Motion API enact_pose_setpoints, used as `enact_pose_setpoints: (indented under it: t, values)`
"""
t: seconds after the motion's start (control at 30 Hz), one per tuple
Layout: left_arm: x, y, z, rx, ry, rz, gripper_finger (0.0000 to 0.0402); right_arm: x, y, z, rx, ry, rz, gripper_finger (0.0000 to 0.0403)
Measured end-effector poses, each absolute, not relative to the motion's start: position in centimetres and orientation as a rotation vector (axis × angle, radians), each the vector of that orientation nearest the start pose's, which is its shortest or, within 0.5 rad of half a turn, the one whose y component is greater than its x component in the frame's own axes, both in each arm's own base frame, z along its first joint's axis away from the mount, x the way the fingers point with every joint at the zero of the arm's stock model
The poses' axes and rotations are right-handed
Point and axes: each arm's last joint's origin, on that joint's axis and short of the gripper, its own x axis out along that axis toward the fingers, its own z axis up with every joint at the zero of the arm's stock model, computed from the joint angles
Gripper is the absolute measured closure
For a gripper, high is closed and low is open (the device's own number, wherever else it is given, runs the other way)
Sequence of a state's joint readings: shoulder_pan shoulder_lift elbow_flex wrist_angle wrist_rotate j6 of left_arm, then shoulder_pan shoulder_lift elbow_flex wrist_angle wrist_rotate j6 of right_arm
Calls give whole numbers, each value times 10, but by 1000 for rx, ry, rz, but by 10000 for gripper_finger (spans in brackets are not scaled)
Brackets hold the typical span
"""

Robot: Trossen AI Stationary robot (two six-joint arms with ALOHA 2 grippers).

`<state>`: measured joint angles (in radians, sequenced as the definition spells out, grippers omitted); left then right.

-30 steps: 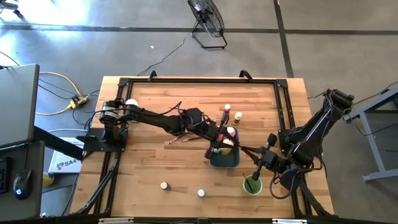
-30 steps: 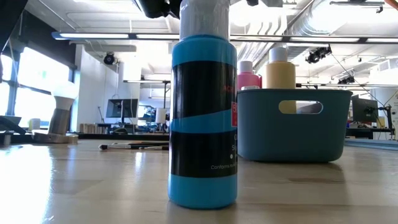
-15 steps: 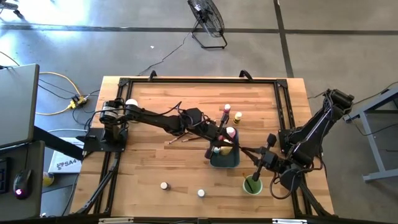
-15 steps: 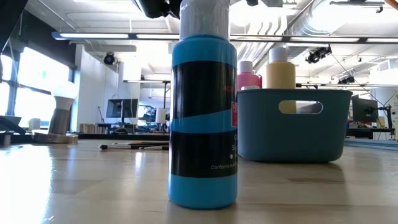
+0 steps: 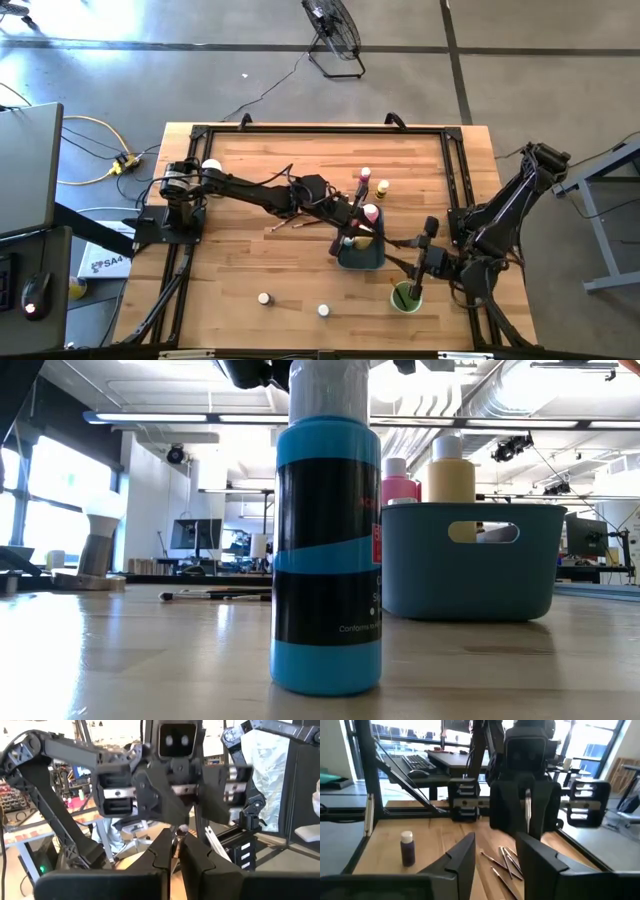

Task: Pick & Place Paint Supplies
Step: Put the black and silver paint brush into the green cup

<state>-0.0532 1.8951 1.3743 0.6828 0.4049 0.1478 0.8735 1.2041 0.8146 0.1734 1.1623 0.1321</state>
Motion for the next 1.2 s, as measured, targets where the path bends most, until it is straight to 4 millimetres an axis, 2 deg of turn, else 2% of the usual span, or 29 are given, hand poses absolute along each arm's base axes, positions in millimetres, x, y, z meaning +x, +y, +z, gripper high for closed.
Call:
enact_pose_setpoints:
  t: [0.2, 0.47, 0.73, 0.93, 1.2]
  values:
    - [439, -35, 296, 167, -167, -457, 389, 186, 166, 301, -40, 119, -292, 268]
    - [439, -35, 295, 169, -157, -459, 389, 182, 153, 306, 40, 239, -263, 268]
    - [439, -34, 294, 170, -147, -459, 389, 194, 129, 300, 176, 437, -241, 268]
    - [439, -34, 292, 166, -128, -457, 389, 202, 119, 301, 166, 471, -203, 269]
    - [439, -34, 290, 162, -106, -454, 389, 206, 115, 301, 149, 487, -166, 316]
